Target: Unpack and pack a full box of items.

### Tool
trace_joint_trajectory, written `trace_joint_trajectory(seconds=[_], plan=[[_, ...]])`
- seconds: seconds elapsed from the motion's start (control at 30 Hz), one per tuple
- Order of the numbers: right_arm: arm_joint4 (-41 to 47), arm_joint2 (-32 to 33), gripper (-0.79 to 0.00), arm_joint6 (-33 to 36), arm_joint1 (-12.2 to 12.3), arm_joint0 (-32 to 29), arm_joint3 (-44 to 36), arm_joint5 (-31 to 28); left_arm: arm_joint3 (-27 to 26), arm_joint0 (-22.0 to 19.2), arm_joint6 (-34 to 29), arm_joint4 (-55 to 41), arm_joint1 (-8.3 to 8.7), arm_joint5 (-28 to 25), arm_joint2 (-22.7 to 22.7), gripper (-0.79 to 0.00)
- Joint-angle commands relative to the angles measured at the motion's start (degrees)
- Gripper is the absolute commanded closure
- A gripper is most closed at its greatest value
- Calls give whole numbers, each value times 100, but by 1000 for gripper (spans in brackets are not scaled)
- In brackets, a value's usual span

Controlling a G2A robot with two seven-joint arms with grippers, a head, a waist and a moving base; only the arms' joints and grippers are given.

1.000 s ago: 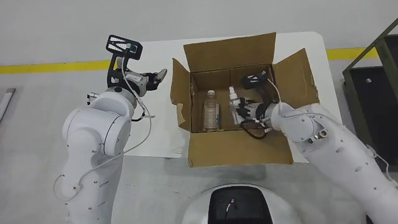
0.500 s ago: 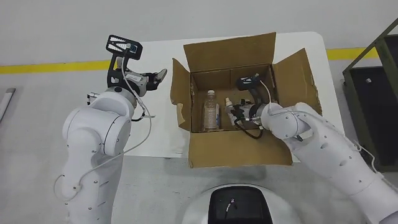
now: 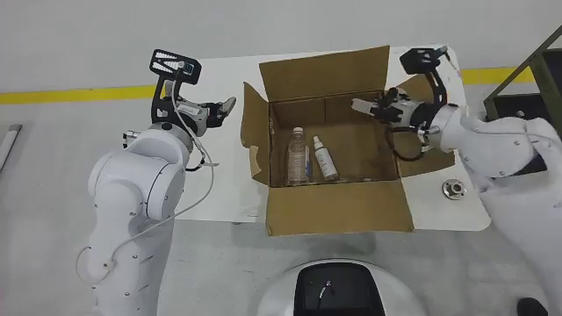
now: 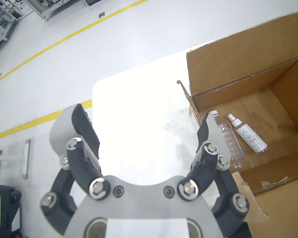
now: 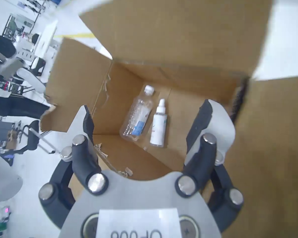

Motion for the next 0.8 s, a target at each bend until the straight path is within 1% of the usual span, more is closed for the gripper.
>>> trace_joint_trajectory(seconds=[0.0, 0.1, 0.23, 0.3, 0.33, 0.37, 0.4, 0.47, 0.53, 0.63, 0.77], plan=[[-307, 720, -693, 251, 104, -131, -320, -211, 0, 0, 0, 0, 0, 0, 0, -785], [-731, 1568, -785, 565, 229, -343, -572, -376, 0, 0, 0, 0, 0, 0, 0, -785], [-1276, 2366, -785, 1176, 370, -601, -696, -734, 0, 0, 0, 0, 0, 0, 0, -785], [-1780, 2581, -785, 1640, 450, -735, -751, -1078, 0, 0, 0, 0, 0, 0, 0, -785], [-2187, 2660, -785, 1932, 491, -813, -736, -1144, 0, 0, 0, 0, 0, 0, 0, -785], [-2534, 2635, -785, 2342, 528, -902, -700, -1256, 0, 0, 0, 0, 0, 0, 0, -785], [-2677, 2589, -785, 2679, 559, -920, -694, -1418, 0, 0, 0, 0, 0, 0, 0, -785], [-2627, 2631, -785, 2983, 583, -941, -493, -1346, 0, 0, 0, 0, 0, 0, 0, -785], [-2747, 2520, -785, 3331, 617, -1033, -318, -1561, 0, 0, 0, 0, 0, 0, 0, -785], [-2690, 2251, -785, 3631, 637, -1174, -66, -1733, 0, 0, 0, 0, 0, 0, 0, -785], [-2659, 1842, -785, 3631, 671, -1429, 215, -1881, 0, 0, 0, 0, 0, 0, 0, -785]])
